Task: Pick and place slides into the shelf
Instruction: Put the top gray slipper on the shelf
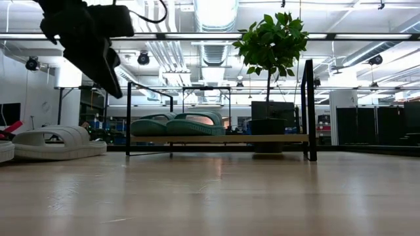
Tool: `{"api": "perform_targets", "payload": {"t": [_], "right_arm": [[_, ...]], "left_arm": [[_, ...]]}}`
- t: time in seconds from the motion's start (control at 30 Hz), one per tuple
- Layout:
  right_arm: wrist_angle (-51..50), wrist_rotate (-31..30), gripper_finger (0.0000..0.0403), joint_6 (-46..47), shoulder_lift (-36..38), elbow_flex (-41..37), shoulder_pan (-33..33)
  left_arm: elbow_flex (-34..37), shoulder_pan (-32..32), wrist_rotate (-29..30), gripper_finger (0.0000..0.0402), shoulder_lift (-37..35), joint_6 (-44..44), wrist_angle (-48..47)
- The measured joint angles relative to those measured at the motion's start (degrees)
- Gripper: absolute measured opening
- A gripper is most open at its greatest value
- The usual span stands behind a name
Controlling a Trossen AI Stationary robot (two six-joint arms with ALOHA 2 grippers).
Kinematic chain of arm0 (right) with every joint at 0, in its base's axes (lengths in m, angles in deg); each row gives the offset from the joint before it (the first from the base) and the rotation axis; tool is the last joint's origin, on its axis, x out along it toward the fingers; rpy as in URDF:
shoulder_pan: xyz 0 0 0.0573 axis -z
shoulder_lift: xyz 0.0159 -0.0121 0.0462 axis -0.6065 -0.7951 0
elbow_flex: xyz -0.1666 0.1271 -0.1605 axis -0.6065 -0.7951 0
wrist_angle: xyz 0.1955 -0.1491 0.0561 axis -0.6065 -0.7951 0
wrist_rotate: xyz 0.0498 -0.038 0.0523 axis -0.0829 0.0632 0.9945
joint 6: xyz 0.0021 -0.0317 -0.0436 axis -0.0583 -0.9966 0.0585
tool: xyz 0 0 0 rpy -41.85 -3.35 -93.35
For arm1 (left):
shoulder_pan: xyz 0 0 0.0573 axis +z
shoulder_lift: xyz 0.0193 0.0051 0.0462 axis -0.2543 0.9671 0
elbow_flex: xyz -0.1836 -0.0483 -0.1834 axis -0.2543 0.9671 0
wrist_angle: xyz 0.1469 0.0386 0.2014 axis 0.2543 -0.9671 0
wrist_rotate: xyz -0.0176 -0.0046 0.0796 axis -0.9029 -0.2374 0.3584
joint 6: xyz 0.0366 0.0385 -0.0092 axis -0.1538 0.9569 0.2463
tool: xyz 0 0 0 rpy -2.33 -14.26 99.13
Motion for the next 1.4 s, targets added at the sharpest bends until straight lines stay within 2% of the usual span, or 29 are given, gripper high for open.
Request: {"api": "perform_targets", "payload": {"t": [0.13, 0.3, 0.47, 0.57, 0.7, 1.13, 1.23, 1.4], "right_arm": [[-0.16, 0.01, 0.0132, 0.01, 0.00, 0.00, 0.02], [-0.18, -0.01, 0.0132, -0.02, 0.00, 0.00, 0.02], [-0.16, -0.01, 0.0132, -0.04, 0.00, 0.00, 0.02], [-0.17, 0.01, 0.0132, -0.65, 0.00, 0.00, 0.02], [-0.16, 0.01, 0.0132, -0.89, 0.00, 0.00, 0.02], [-0.18, 0.01, 0.0132, -0.89, 0.00, -0.04, 0.02], [-0.21, 0.01, 0.0132, -1.18, 0.00, -0.08, 0.02], [-0.22, 0.01, 0.0132, -1.30, 0.00, -0.09, 0.02]], "left_arm": [[-0.18, 0.00, -2.52, 0.0167, -2.63, -4.01, -5.41], [-0.05, 1.70, -2.24, 0.0167, -5.26, -11.87, -12.53], [-0.15, 5.85, -1.66, 0.0167, -6.14, -17.84, -20.62], [-0.49, 8.87, -3.11, 0.0167, -6.20, -18.45, -22.74], [-0.86, 13.20, -7.20, 0.0167, -6.21, -15.99, -24.67], [-1.69, 30.58, -13.48, 0.0167, -5.30, -1.30, -29.31], [-1.67, 33.64, -14.31, 0.0167, -4.06, 1.56, -29.25], [-1.64, 36.41, -19.50, 0.0167, -0.76, 10.19, -29.15]]}}
